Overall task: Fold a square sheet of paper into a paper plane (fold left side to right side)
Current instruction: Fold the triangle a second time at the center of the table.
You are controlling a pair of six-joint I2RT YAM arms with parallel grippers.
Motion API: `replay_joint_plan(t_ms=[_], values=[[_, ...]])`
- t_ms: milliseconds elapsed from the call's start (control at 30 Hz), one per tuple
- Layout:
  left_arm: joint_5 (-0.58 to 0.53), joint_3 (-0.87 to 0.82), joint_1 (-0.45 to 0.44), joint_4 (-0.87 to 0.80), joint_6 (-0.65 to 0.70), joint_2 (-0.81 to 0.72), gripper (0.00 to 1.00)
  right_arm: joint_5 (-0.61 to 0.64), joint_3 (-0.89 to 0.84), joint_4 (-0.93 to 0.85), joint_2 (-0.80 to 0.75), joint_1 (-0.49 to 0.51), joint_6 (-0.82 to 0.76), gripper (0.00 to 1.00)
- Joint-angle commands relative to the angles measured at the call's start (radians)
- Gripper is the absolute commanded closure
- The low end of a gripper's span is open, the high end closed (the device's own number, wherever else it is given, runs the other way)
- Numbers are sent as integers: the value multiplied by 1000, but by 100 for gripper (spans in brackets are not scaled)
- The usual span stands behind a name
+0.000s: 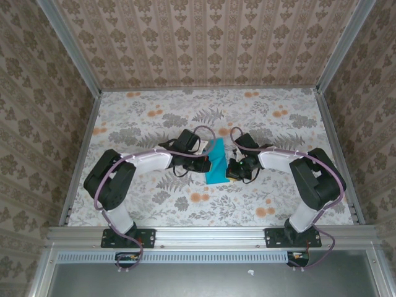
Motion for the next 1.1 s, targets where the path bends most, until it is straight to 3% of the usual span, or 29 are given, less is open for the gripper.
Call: replay_joint_plan(t_ms=[0,333,1067], values=[[32,49,10,-45,49,29,100,61,-6,-78,44,11,-15,98],[25,76,15,-63,65,68,100,56,-3,-82,42,13,-21,98],[42,-5,38,72,30,70,95,45,10,-87,53,14,-30,98]])
